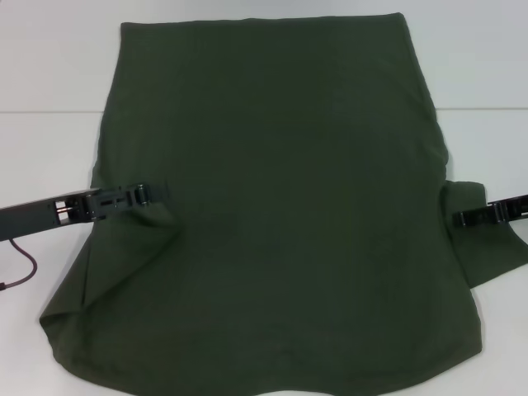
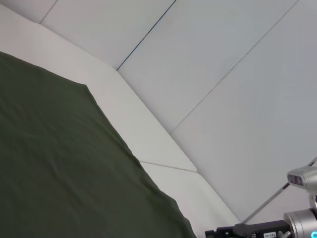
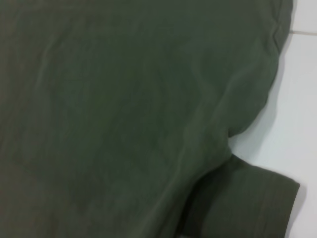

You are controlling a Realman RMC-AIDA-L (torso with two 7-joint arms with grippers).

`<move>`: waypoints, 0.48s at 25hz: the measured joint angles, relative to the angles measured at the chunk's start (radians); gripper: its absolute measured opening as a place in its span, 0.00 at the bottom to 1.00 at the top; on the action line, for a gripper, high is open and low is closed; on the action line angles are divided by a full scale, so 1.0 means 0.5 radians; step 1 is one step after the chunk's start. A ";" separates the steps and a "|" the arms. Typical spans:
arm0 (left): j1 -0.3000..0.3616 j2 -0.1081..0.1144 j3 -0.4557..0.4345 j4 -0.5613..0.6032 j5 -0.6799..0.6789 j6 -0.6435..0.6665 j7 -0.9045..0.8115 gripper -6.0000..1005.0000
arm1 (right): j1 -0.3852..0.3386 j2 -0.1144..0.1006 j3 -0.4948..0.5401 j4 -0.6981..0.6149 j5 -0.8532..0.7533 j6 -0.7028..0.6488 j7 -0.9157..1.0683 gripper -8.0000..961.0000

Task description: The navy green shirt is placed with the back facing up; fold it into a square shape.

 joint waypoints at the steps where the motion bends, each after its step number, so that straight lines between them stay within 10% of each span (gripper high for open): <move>1: 0.005 0.000 0.000 -0.002 -0.002 0.001 0.000 0.82 | 0.000 0.000 -0.001 0.005 0.000 0.001 -0.003 0.98; 12: 0.019 0.000 0.000 0.002 -0.035 0.001 0.000 0.82 | 0.000 -0.012 0.016 -0.065 0.007 -0.227 0.167 0.98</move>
